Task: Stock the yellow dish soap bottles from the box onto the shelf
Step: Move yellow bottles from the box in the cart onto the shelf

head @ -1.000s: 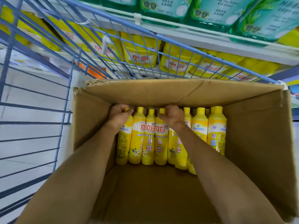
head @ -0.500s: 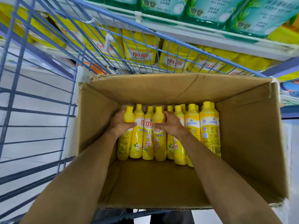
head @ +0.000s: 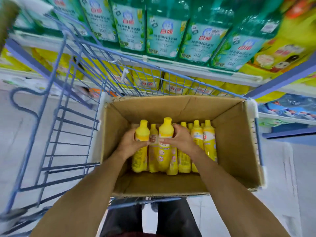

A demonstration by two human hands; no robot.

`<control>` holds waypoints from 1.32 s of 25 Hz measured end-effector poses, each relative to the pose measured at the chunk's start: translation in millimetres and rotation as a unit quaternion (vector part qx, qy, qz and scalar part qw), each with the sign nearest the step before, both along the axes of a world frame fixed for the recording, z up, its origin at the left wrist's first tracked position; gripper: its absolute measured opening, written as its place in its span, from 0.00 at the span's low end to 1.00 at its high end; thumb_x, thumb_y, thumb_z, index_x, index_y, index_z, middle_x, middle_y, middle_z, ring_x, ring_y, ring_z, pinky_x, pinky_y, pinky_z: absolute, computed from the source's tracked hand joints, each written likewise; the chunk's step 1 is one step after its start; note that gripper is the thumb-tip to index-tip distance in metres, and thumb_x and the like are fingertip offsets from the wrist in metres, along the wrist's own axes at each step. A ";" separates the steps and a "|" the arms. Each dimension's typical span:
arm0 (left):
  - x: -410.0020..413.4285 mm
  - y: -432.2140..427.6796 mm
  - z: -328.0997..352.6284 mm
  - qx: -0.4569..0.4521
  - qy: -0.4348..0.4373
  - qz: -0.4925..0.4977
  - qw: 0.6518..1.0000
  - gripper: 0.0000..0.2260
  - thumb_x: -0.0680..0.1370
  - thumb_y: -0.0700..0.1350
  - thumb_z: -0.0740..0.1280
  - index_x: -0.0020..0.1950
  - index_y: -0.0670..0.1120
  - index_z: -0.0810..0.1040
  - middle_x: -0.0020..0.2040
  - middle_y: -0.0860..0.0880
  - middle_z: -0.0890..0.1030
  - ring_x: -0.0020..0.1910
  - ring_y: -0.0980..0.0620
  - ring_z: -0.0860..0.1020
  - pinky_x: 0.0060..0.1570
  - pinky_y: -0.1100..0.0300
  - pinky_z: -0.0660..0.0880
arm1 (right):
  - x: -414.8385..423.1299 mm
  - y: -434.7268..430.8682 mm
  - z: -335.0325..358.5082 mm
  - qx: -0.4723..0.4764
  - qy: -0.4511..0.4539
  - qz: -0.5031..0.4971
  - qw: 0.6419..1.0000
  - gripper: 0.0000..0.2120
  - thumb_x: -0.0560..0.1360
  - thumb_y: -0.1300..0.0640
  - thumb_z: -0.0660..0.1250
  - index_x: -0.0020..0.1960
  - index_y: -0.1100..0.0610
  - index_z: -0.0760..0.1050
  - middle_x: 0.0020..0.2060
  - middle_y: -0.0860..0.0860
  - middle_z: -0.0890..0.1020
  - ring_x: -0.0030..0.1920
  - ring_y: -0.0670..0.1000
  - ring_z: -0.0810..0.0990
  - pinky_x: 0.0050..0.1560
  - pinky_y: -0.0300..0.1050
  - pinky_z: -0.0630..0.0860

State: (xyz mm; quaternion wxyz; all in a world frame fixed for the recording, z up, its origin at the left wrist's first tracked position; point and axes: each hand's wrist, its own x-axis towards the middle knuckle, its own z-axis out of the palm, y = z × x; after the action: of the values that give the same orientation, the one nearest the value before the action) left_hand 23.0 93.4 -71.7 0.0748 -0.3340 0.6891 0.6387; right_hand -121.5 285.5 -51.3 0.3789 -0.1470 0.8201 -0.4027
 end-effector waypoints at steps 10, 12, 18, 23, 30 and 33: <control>-67.0 -29.4 264.9 -0.035 0.191 -0.132 0.972 0.21 0.69 0.35 0.79 0.60 0.36 0.79 0.54 0.45 0.85 0.51 0.55 0.84 0.50 0.62 0.79 | -25.9 -10.5 257.4 -0.176 0.033 -0.020 0.984 0.22 0.68 0.64 0.80 0.59 0.53 0.78 0.54 0.50 0.86 0.57 0.50 0.84 0.58 0.45 0.80; -74.6 -33.7 313.6 -0.043 0.219 -0.151 0.963 0.21 0.70 0.35 0.78 0.61 0.36 0.79 0.55 0.45 0.85 0.53 0.54 0.84 0.51 0.62 0.79 | -31.4 -10.4 303.6 -0.196 0.065 -0.018 0.978 0.21 0.69 0.65 0.79 0.59 0.53 0.78 0.53 0.49 0.87 0.56 0.50 0.85 0.55 0.42 0.80; -100.6 -39.8 417.2 -0.078 0.291 -0.153 0.941 0.22 0.69 0.40 0.80 0.60 0.41 0.80 0.55 0.46 0.86 0.54 0.49 0.84 0.55 0.51 0.81 | -50.4 -10.3 408.2 -0.259 0.137 -0.012 0.956 0.22 0.71 0.65 0.77 0.63 0.63 0.77 0.56 0.57 0.85 0.57 0.54 0.85 0.57 0.47 0.81; -130.7 -34.2 479.6 -0.098 0.351 -0.135 0.921 0.19 0.70 0.40 0.80 0.59 0.40 0.81 0.54 0.45 0.86 0.55 0.45 0.84 0.55 0.51 0.81 | -79.8 -13.8 466.1 -0.307 0.175 -0.017 0.935 0.21 0.71 0.67 0.76 0.62 0.61 0.78 0.53 0.54 0.87 0.53 0.49 0.86 0.52 0.40 0.80; -196.0 -21.3 547.8 -0.144 0.409 -0.093 0.896 0.16 0.70 0.38 0.79 0.57 0.42 0.82 0.52 0.47 0.87 0.52 0.51 0.85 0.52 0.57 0.81 | -144.6 -13.0 532.3 -0.363 0.211 -0.018 0.907 0.23 0.70 0.67 0.77 0.64 0.64 0.77 0.53 0.53 0.87 0.51 0.48 0.86 0.50 0.40 0.81; -219.9 -16.2 572.1 -0.171 0.423 -0.072 0.887 0.17 0.70 0.41 0.80 0.57 0.41 0.83 0.51 0.48 0.87 0.52 0.51 0.85 0.50 0.58 0.82 | -171.4 -14.4 558.5 -0.381 0.228 -0.022 0.896 0.22 0.69 0.65 0.79 0.62 0.63 0.80 0.51 0.53 0.87 0.50 0.48 0.87 0.48 0.39 0.81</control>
State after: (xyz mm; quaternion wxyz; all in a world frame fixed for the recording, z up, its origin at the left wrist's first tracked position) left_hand -196.9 77.2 500.4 -0.2362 0.0110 0.7765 0.5841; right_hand -293.0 271.1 507.2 0.0872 -0.3498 0.6711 -0.6478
